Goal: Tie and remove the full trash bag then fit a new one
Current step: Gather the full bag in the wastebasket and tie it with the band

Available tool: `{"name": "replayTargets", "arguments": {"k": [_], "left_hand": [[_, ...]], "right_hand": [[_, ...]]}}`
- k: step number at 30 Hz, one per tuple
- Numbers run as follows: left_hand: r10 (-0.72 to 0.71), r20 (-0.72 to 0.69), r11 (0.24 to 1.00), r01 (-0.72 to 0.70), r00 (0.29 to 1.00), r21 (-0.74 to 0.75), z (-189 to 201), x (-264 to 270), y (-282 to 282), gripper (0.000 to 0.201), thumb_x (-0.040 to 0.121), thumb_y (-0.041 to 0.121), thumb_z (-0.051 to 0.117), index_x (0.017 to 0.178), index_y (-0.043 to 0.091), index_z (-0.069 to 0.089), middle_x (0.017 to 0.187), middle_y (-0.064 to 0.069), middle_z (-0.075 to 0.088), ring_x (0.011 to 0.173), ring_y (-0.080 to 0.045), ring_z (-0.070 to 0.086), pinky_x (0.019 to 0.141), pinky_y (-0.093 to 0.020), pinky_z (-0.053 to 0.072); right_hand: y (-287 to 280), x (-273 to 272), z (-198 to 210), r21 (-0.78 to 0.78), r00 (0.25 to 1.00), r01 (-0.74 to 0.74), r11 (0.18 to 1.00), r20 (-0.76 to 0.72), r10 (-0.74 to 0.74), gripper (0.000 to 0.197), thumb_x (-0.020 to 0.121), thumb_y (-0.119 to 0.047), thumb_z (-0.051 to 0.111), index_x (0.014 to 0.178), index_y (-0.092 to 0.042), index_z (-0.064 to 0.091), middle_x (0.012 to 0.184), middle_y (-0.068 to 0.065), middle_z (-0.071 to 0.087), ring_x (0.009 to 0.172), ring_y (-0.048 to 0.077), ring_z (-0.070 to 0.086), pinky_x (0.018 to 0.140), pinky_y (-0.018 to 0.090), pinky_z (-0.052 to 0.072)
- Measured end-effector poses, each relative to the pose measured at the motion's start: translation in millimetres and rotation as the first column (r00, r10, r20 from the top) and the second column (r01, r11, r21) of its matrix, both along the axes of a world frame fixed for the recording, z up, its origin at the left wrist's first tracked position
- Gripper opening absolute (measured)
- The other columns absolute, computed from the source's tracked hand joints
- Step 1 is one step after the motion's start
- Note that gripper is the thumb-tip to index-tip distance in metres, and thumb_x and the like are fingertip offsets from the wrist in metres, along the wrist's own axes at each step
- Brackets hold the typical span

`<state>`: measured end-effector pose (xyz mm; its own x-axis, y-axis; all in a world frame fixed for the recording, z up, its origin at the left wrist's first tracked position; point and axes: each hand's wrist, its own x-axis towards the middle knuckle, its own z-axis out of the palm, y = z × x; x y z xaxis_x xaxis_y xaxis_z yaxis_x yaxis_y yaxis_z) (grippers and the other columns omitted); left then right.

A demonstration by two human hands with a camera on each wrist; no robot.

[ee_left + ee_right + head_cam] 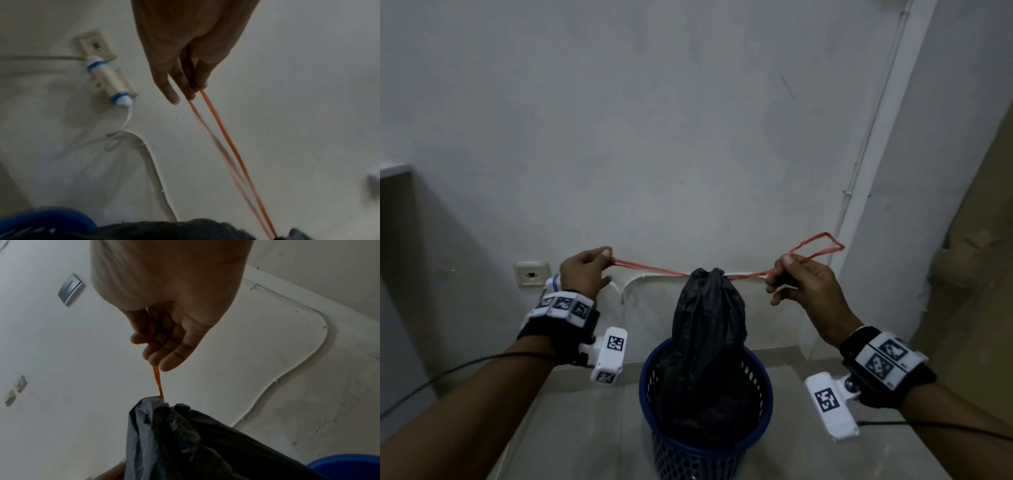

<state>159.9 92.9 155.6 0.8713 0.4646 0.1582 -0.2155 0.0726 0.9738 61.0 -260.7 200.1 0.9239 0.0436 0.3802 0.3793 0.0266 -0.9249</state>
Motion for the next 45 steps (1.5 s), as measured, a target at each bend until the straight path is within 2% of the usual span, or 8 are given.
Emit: {"name": "replayTargets", "arguments": {"k": [6, 9, 18, 21, 27, 36, 42, 45], "left_hand": [[0.213, 0.122, 0.954, -0.234, 0.969, 0.186, -9, 0, 10, 0.020, 0.089, 0.012, 0.062, 0.104, 0.006, 0.072, 0.091, -0.011, 0.070, 0.070, -0.012, 0.062, 0.070, -0.017, 0.053], [0.115, 0.021, 0.935, -0.115, 0.993, 0.336, -16, 10, 12, 0.021, 0.087, 0.014, 0.060, 0.104, 0.011, 0.071, 0.098, -0.018, 0.071, 0.092, -0.034, 0.067, 0.085, -0.041, 0.054], [0.114, -0.365, 0.290, 0.320, 0.924, 0.902, -8, -8, -44, 0.037, 0.095, 0.020, 0.039, 0.129, 0.018, 0.052, 0.121, -0.025, 0.051, 0.109, -0.041, 0.053, 0.096, -0.043, 0.046], [-0.205, -0.299, 0.214, 0.340, 0.932, 0.916, 1, -17, -70, 0.054, 0.089, 0.017, 0.052, 0.140, 0.031, 0.044, 0.131, -0.018, 0.036, 0.124, -0.036, 0.037, 0.107, -0.041, 0.035], [-0.682, -0.352, 0.216, 0.636, 0.642, 0.741, 20, -26, -99, 0.047, 0.095, 0.015, 0.057, 0.141, 0.017, 0.045, 0.136, -0.001, 0.056, 0.122, -0.011, 0.053, 0.101, -0.021, 0.040], [-0.554, -0.218, 0.301, 0.437, 0.804, 0.847, 20, -28, -90, 0.020, 0.096, 0.018, 0.052, 0.104, 0.009, 0.068, 0.095, -0.006, 0.071, 0.089, -0.022, 0.067, 0.085, -0.038, 0.054], [-0.430, -0.130, 0.307, 0.280, 0.894, 0.909, 32, -29, -90, 0.021, 0.094, 0.017, 0.054, 0.106, 0.011, 0.070, 0.102, -0.006, 0.072, 0.092, -0.018, 0.065, 0.081, -0.027, 0.049], [-0.461, -0.154, 0.287, 0.310, 0.874, 0.906, 37, -34, -94, 0.025, 0.095, 0.017, 0.051, 0.112, 0.013, 0.069, 0.107, -0.003, 0.071, 0.090, -0.016, 0.064, 0.077, -0.021, 0.043]], "right_hand": [[8, 2, -10, -0.013, 0.999, 0.025, 1.000, -0.038, -0.025, 0.030, 0.103, -0.019, 0.044, 0.085, -0.002, 0.061, 0.079, 0.016, 0.065, 0.076, 0.030, 0.061, 0.060, 0.039, 0.054], [13, 4, -6, 0.000, 0.999, 0.032, 0.999, -0.023, -0.032, 0.031, 0.104, -0.020, 0.043, 0.088, -0.001, 0.061, 0.083, 0.019, 0.064, 0.081, 0.031, 0.063, 0.063, 0.040, 0.056], [27, 9, 19, 0.052, 0.998, -0.064, 0.997, 0.010, 0.064, 0.030, 0.103, -0.022, 0.044, 0.089, -0.003, 0.061, 0.091, 0.024, 0.065, 0.093, 0.031, 0.068, 0.079, 0.045, 0.058], [29, 10, 20, 0.060, 0.998, -0.064, 0.996, 0.009, 0.064, 0.029, 0.103, -0.023, 0.044, 0.088, -0.005, 0.061, 0.092, 0.023, 0.066, 0.093, 0.031, 0.067, 0.076, 0.041, 0.058], [28, 8, 19, 0.100, 0.995, -0.096, 0.990, -0.001, 0.097, 0.028, 0.103, -0.021, 0.044, 0.087, -0.005, 0.061, 0.086, 0.018, 0.066, 0.092, 0.031, 0.067, 0.079, 0.045, 0.057], [-7, 5, 4, -0.194, 0.908, 0.135, 0.972, -0.368, -0.200, 0.039, 0.103, -0.037, 0.042, 0.106, -0.003, 0.061, 0.090, 0.016, 0.071, 0.073, 0.026, 0.067, 0.055, 0.030, 0.053], [-4, -25, 15, -0.828, 0.781, -0.448, 0.337, -0.546, -0.304, 0.062, 0.097, -0.059, 0.043, 0.085, -0.007, 0.075, 0.067, 0.003, 0.073, 0.050, 0.014, 0.062, 0.044, 0.019, 0.034], [13, -20, 20, -0.776, 0.959, -0.091, 0.624, -0.238, -0.156, 0.038, 0.101, -0.038, 0.049, 0.086, -0.008, 0.067, 0.064, 0.004, 0.066, 0.051, 0.015, 0.059, 0.048, 0.026, 0.046]]}}
